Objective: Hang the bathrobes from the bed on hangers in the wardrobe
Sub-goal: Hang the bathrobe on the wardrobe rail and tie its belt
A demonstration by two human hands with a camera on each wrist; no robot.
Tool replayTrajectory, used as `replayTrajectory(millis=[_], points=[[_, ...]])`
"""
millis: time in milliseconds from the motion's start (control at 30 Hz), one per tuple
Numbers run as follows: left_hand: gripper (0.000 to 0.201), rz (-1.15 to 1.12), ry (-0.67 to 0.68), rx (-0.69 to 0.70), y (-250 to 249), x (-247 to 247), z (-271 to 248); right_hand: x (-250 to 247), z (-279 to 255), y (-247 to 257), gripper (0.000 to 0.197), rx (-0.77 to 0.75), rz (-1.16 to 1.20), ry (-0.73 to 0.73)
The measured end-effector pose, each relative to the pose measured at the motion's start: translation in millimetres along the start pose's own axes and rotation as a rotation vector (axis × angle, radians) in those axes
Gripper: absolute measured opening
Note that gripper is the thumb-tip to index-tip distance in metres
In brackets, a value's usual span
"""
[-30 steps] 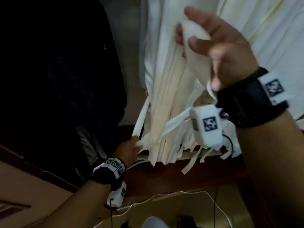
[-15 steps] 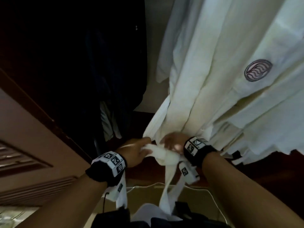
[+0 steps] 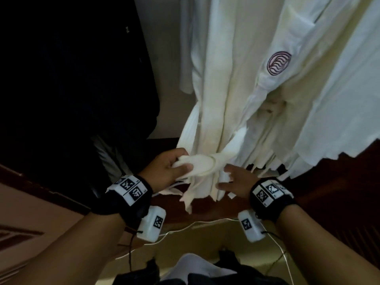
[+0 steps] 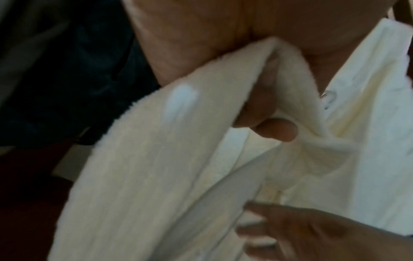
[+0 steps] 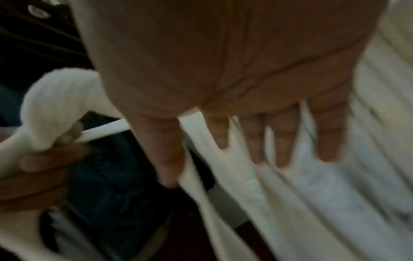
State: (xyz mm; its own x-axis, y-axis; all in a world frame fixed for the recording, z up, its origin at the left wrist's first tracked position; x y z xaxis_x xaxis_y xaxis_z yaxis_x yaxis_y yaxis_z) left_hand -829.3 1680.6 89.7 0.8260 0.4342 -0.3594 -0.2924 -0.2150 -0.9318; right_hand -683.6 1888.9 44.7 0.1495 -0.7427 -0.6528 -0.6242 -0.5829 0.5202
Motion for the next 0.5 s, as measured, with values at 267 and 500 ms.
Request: replayTrajectory(millis=[267,500], points=[[0.022,0.174,-0.117,0.152,-69,-32,52,-66,-30,77,0.029,-0.446,0.647,-0.409],[0.037,0.460,-0.731,-0.304,-56,-132,142,-193,-26,-31,0.056,-0.006,0.030,-1.001]])
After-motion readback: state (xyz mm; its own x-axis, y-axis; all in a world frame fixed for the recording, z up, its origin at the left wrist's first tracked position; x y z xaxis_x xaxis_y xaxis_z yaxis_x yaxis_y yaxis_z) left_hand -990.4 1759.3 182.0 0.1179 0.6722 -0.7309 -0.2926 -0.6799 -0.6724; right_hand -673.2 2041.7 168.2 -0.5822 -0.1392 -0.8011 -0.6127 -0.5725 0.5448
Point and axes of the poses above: each hand's wrist, its own z-axis towards the middle knuckle, its own x-axis out of the palm, y = z × x, the point moved 1 cm from there along z, towards the middle knuckle, and after that the axes turned 2 degrees about y, right-handed, at the moved point
